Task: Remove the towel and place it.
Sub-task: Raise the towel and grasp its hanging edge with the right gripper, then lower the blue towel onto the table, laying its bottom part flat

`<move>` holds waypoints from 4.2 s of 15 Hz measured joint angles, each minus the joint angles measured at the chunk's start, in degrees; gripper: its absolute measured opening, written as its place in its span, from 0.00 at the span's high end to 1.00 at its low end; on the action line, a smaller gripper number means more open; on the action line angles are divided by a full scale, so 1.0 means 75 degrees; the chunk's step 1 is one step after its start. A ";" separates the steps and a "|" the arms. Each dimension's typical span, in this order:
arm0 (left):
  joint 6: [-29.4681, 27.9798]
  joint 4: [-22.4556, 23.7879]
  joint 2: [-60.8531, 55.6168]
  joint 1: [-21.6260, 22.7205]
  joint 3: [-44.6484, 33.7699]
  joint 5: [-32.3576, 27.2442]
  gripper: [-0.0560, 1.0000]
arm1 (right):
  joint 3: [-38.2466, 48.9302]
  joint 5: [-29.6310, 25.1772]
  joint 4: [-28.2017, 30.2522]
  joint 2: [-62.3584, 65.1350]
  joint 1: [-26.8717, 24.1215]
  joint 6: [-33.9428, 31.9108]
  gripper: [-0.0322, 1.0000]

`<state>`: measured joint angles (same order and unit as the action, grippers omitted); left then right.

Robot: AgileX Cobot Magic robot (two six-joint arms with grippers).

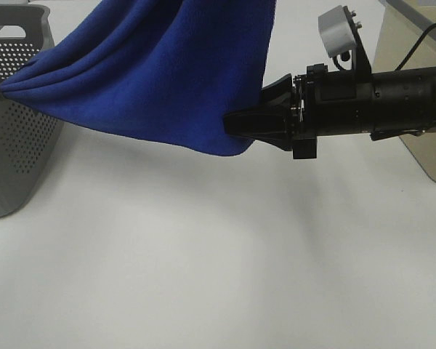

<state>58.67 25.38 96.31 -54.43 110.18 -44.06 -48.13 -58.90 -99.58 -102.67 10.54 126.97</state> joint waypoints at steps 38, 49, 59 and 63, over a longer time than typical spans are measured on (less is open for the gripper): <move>-0.6188 0.0413 0.0527 0.2536 0.0000 0.4423 0.95 | -0.7326 0.2009 1.1108 0.1803 0.0000 -1.1788 0.95; -0.6188 0.0642 0.1322 0.4118 0.0435 0.8388 0.95 | -0.7609 0.6685 0.9366 0.1238 0.0000 -1.1184 0.95; -0.5485 0.0588 0.3606 0.4377 0.2987 0.8709 0.95 | -0.9481 0.7166 0.9137 -0.0733 0.0168 -1.1184 0.95; -0.5042 0.0458 0.4958 0.4698 0.5271 0.8503 0.95 | -1.1085 0.7112 0.8885 -0.1757 0.0176 -1.1184 0.95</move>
<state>20.86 28.82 133.50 -19.19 149.71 19.71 -131.26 -5.56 -32.95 -115.85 11.86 43.09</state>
